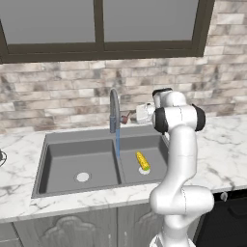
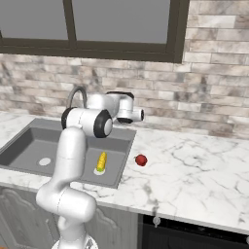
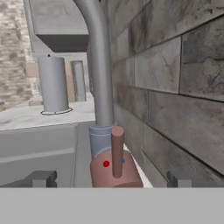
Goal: Turn on the sink faucet. Then move the corn from the counter to the sink. Turn off the sink. Move the vegetable from the sink to the pot next to the stove. Finally move the pot to the rear right burner.
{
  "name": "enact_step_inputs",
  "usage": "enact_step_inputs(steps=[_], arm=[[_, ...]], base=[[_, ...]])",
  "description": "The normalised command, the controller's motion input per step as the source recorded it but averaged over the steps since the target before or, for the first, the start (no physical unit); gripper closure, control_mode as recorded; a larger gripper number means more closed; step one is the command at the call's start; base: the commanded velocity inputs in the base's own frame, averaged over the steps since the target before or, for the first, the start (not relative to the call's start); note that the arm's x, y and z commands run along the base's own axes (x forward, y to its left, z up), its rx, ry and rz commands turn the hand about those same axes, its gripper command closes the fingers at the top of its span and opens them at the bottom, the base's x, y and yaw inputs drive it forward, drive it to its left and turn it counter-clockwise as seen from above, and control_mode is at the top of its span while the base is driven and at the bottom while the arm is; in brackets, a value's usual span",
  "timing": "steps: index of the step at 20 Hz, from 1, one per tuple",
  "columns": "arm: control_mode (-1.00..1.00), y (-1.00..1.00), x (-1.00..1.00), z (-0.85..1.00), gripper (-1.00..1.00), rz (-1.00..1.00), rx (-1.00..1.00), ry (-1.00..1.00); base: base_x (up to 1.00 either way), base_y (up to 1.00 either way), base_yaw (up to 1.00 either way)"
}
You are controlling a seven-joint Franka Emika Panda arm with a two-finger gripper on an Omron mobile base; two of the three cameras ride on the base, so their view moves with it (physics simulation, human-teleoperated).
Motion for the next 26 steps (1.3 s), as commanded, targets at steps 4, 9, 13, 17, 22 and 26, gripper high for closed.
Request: enact_step_inputs(steps=[4,9,13,17,22,26], arm=[[-1.00,0.42,0.06,0.00,-1.00,0.06,0.00,0.00],[-1.00,0.48,0.00,0.02,-1.00,0.10,0.00,-0.02],[-1.00,0.48,0.00,0.03,-1.00,0.09,0.00,-0.01],[-1.00,0.55,0.00,0.12,-1.00,0.09,0.00,0.00],[-1.00,0.75,0.00,0.19,-1.00,0.05,-0.01,0.00],[-1.00,0.82,0.00,0.22,-1.00,0.04,-0.02,0.00]], base=[[0.00,0.00,0.00],[0.00,0.00,0.00],[0.00,0.00,0.00],[0.00,0.00,0.00],[0.00,0.00,0.00],[0.00,0.00,0.00]])
